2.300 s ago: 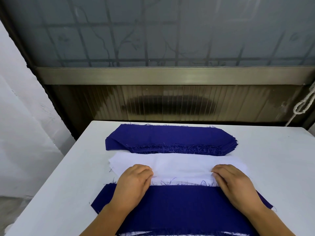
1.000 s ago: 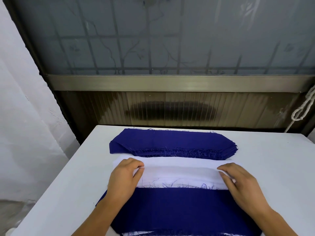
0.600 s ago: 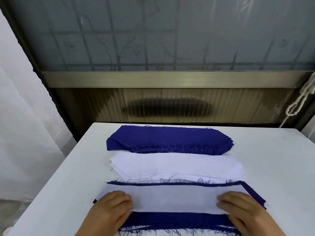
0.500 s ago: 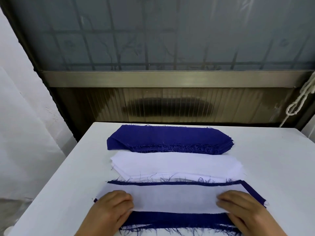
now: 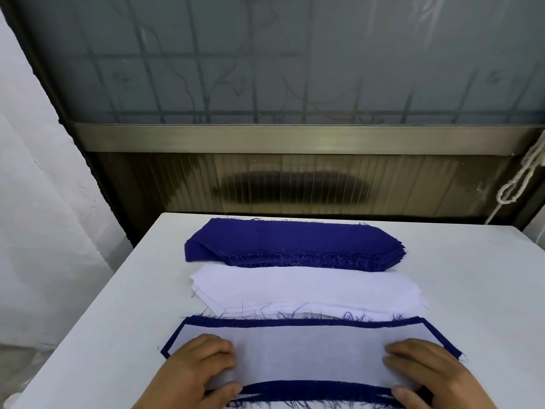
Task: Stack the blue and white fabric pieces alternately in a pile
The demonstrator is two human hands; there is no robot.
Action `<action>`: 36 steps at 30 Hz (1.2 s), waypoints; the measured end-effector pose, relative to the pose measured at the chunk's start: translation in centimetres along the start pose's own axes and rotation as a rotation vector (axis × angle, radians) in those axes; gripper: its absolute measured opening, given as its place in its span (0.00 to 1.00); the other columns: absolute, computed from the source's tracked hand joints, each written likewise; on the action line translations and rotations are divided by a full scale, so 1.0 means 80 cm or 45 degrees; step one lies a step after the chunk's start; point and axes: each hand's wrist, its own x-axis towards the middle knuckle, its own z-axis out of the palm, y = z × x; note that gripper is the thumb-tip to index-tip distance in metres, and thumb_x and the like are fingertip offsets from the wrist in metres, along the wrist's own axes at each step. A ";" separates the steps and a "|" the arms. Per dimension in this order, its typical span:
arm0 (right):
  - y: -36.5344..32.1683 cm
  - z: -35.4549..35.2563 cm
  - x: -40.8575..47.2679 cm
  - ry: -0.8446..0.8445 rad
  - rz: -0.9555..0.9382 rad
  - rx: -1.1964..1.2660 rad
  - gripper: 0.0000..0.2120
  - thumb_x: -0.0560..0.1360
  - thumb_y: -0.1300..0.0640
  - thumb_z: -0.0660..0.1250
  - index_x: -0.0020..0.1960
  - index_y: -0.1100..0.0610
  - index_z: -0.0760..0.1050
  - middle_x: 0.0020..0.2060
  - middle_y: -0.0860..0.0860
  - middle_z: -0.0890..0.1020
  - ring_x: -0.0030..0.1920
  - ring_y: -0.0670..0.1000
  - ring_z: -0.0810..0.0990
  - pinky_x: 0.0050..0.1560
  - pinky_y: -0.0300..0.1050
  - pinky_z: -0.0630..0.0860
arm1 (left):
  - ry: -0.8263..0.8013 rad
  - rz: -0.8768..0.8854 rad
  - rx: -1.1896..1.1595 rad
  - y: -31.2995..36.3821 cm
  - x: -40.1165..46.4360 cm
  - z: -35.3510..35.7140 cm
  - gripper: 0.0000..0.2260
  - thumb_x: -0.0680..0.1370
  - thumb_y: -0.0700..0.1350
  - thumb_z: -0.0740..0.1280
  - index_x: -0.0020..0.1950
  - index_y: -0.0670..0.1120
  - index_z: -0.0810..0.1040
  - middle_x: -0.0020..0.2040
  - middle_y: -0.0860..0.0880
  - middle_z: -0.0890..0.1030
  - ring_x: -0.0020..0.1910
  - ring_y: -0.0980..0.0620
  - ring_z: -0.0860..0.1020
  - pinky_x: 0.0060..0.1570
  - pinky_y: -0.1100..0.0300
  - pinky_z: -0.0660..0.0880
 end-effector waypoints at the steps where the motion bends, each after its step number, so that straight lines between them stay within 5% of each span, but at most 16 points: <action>1: 0.000 -0.002 0.003 0.001 0.006 -0.016 0.24 0.79 0.37 0.54 0.43 0.48 0.85 0.48 0.40 0.82 0.50 0.37 0.76 0.54 0.33 0.70 | -0.010 -0.029 -0.030 0.000 0.001 -0.002 0.08 0.73 0.58 0.71 0.42 0.54 0.82 0.48 0.62 0.79 0.47 0.63 0.78 0.47 0.67 0.75; 9: 0.020 -0.013 0.028 0.065 0.261 -0.279 0.12 0.69 0.53 0.68 0.29 0.54 0.75 0.29 0.45 0.74 0.30 0.45 0.69 0.30 0.38 0.67 | 0.108 -0.147 0.198 -0.026 0.016 -0.005 0.12 0.72 0.51 0.65 0.31 0.49 0.75 0.33 0.58 0.74 0.34 0.58 0.73 0.32 0.61 0.72; 14: 0.018 -0.008 0.051 -0.099 0.400 -0.339 0.20 0.57 0.64 0.81 0.26 0.55 0.69 0.25 0.46 0.71 0.24 0.49 0.68 0.22 0.43 0.67 | 0.138 -0.287 0.382 -0.033 0.036 0.004 0.17 0.73 0.54 0.63 0.26 0.49 0.67 0.27 0.56 0.69 0.28 0.57 0.69 0.25 0.64 0.66; 18: 0.008 0.011 0.083 -0.112 0.351 -0.190 0.12 0.63 0.62 0.80 0.33 0.53 0.76 0.32 0.45 0.76 0.31 0.49 0.76 0.28 0.41 0.72 | 0.142 -0.277 0.312 -0.020 0.080 0.024 0.09 0.70 0.49 0.75 0.34 0.52 0.76 0.35 0.58 0.75 0.35 0.58 0.72 0.33 0.65 0.71; 21: 0.009 0.027 0.109 -0.163 0.291 -0.081 0.10 0.68 0.60 0.76 0.48 0.54 0.81 0.47 0.46 0.80 0.46 0.50 0.80 0.46 0.42 0.76 | 0.124 -0.224 0.268 -0.009 0.117 0.040 0.09 0.70 0.48 0.76 0.48 0.51 0.82 0.47 0.58 0.80 0.46 0.57 0.78 0.46 0.64 0.76; 25: 0.017 0.053 0.119 -0.303 0.295 0.021 0.18 0.74 0.50 0.69 0.63 0.49 0.75 0.60 0.40 0.75 0.61 0.44 0.73 0.62 0.32 0.63 | 0.065 -0.206 0.251 -0.007 0.137 0.060 0.14 0.71 0.49 0.76 0.55 0.49 0.83 0.54 0.56 0.82 0.53 0.56 0.80 0.55 0.63 0.75; 30: 0.016 0.062 0.105 -0.215 0.408 0.054 0.16 0.72 0.53 0.71 0.60 0.50 0.77 0.57 0.41 0.78 0.56 0.46 0.77 0.56 0.34 0.67 | 0.081 -0.212 0.208 -0.015 0.127 0.073 0.14 0.69 0.48 0.76 0.54 0.50 0.84 0.56 0.56 0.82 0.54 0.57 0.79 0.57 0.63 0.75; 36: 0.018 0.066 0.103 -0.039 0.240 0.003 0.09 0.68 0.63 0.76 0.46 0.53 0.83 0.45 0.42 0.83 0.46 0.44 0.81 0.49 0.34 0.74 | 0.160 -0.130 0.197 -0.012 0.128 0.073 0.09 0.69 0.43 0.77 0.48 0.51 0.85 0.50 0.57 0.83 0.49 0.59 0.79 0.51 0.67 0.75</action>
